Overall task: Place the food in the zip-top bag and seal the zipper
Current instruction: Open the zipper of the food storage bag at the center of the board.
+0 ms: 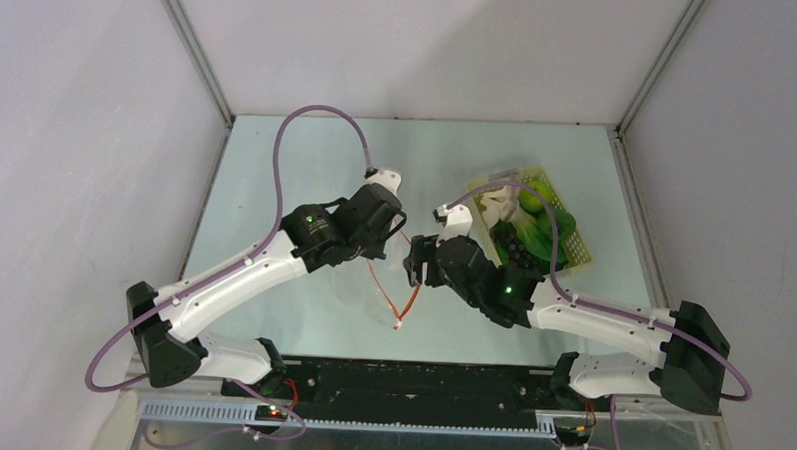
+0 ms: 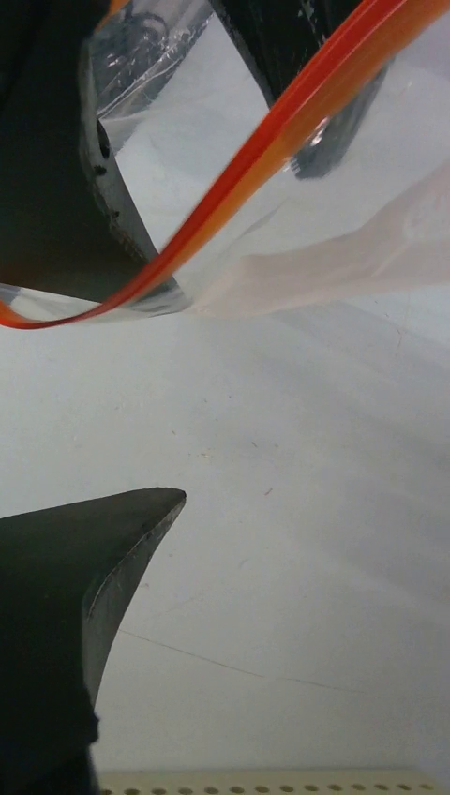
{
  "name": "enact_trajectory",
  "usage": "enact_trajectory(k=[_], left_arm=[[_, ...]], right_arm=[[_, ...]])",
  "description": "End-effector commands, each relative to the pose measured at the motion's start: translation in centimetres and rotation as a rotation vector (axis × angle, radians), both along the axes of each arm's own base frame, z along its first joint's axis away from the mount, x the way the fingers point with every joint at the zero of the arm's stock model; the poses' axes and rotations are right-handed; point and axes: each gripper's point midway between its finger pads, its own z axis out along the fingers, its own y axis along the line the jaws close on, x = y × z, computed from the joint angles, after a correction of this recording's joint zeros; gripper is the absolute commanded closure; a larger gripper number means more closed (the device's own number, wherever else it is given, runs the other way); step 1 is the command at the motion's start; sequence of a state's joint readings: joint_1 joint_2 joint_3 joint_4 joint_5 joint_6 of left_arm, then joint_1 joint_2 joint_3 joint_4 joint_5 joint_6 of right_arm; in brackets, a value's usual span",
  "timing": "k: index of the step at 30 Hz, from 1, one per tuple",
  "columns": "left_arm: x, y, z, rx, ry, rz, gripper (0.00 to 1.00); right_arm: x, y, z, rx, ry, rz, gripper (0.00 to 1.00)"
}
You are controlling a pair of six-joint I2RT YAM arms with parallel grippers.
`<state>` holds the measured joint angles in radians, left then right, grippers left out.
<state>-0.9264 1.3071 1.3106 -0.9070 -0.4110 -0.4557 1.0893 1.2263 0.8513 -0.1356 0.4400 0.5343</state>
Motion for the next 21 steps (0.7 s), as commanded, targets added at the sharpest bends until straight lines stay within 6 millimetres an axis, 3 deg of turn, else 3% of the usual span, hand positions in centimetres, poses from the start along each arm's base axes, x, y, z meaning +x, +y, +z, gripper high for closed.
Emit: enact_trajectory(k=[1, 2, 4, 5, 7, 9, 11, 17, 21], left_arm=[[0.2, -2.3, 1.0, -0.071, -0.019, -0.118, 1.0], [0.0, -2.4, 0.7, -0.071, -0.011, -0.127, 1.0], [-0.2, -2.5, 0.3, -0.07, 0.0, -0.139, 1.0], [-0.3, -2.4, 0.2, -0.069, 0.003, -0.139, 1.0], [-0.6, -2.1, -0.4, -0.051, 0.017, -0.141, 1.0], [-0.7, -1.2, -0.8, -0.022, 0.017, -0.121, 1.0], [-0.9, -0.3, -1.0, 0.002, 0.015, -0.106, 1.0], [-1.3, 2.3, -1.2, 0.089, 0.003, -0.073, 1.0], [-1.5, 4.1, -1.3, 0.152, -0.004, -0.043, 1.0]], right_arm=[[1.5, 0.7, 1.5, -0.013, -0.095, 0.069, 0.31], [1.7, 0.8, 1.5, 0.002, -0.083, 0.078, 0.34], [2.1, 0.9, 1.5, 0.023, -0.07, 0.073, 0.55], [2.2, 0.8, 1.3, 0.024, -0.065, 0.066, 0.7], [2.9, 0.2, 1.2, 0.024, -0.06, 0.024, 0.86], [3.5, -0.9, 0.7, 0.022, -0.03, -0.032, 0.95], [4.0, -2.7, -0.3, 0.011, 0.024, -0.103, 1.0], [5.6, -7.8, -1.9, -0.009, 0.099, -0.309, 1.0], [5.7, -10.1, -2.5, -0.02, 0.141, -0.379, 1.0]])
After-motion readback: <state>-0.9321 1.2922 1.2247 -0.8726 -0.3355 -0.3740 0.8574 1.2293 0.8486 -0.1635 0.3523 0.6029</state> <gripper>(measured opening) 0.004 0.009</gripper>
